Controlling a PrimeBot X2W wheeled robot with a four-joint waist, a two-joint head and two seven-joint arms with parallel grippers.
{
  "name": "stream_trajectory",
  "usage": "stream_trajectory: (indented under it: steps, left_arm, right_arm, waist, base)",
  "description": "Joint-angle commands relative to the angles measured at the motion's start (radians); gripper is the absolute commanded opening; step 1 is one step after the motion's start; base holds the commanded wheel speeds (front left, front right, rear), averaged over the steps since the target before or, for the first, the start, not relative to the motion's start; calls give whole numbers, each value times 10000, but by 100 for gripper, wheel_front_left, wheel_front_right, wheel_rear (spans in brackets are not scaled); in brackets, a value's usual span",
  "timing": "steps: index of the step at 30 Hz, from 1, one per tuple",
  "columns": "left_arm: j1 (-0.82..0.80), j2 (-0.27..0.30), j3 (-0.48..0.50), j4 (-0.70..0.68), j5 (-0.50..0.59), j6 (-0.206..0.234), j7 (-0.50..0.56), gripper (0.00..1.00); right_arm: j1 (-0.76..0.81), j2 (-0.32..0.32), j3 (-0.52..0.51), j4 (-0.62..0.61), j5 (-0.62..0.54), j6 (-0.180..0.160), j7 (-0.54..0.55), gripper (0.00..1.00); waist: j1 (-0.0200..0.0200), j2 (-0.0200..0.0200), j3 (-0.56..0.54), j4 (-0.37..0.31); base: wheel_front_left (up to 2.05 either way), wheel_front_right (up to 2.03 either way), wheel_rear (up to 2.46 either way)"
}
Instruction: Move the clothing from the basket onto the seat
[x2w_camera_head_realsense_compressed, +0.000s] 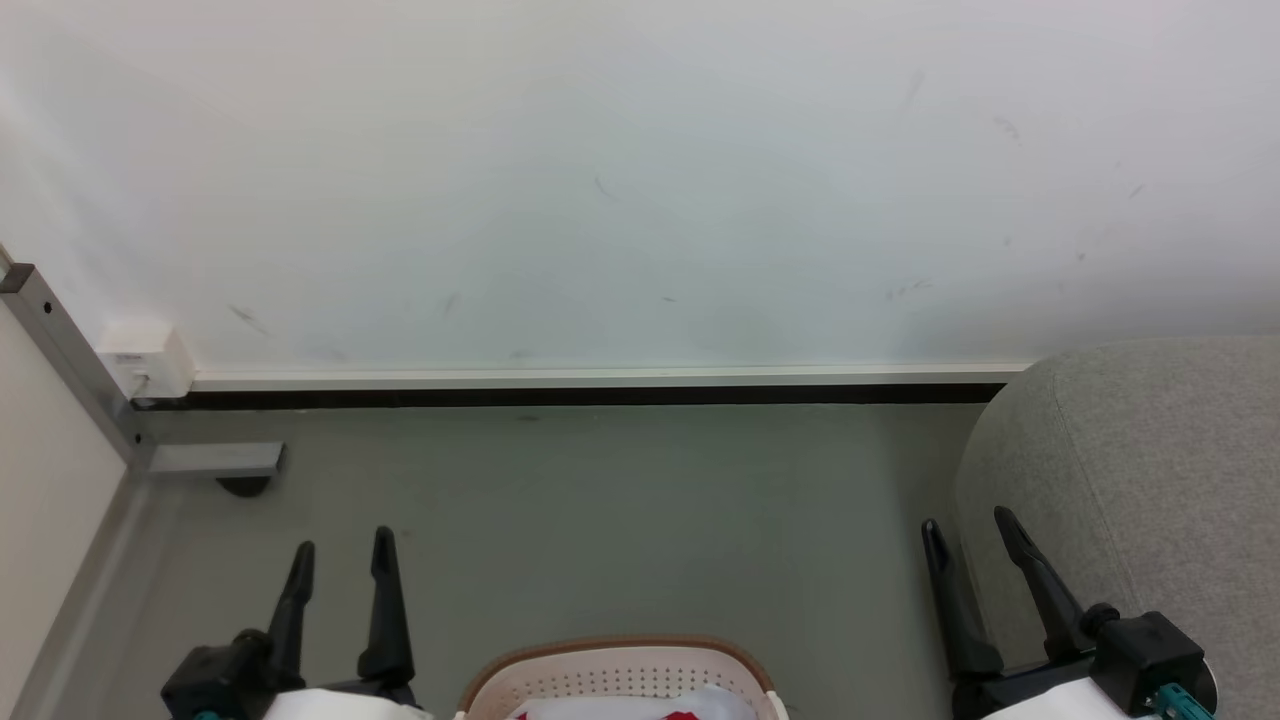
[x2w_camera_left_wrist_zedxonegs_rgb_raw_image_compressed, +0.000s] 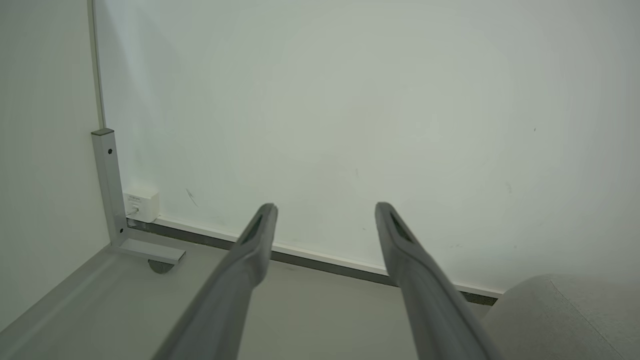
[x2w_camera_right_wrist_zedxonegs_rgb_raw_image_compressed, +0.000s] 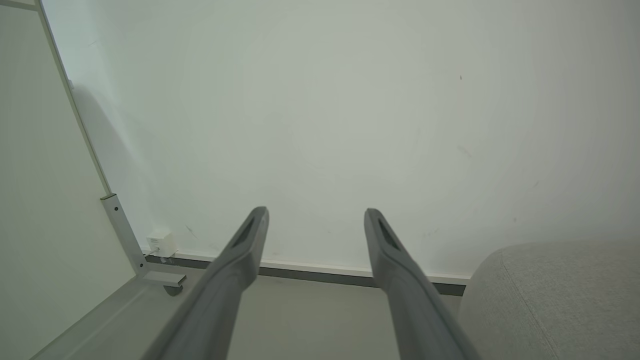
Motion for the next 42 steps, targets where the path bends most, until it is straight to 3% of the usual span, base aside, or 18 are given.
stream_trajectory:
  steps: [1,18,42]
  left_arm:
    - [73,87,2,-96,283,34,-127,100]
    - [194,93,-45,-169,1470,132,-434,100]
    - [151,89,24,-82,1056,117,-413,100]
  right_arm:
    - [-109,-36,37,-60,-202,-18,-81,100]
    - [-108,-14,258,-90,-1272,-21,-403,100]
    - [-190,4,71,-233,-826,-21,-368,100]
  waist:
    - [0,-1,-3,-5]
    - [0,-1,-86,-65]
    - [0,-1,152,-338]
  base:
    - [0,0,0]
    - [0,0,0]
    - [0,0,0]
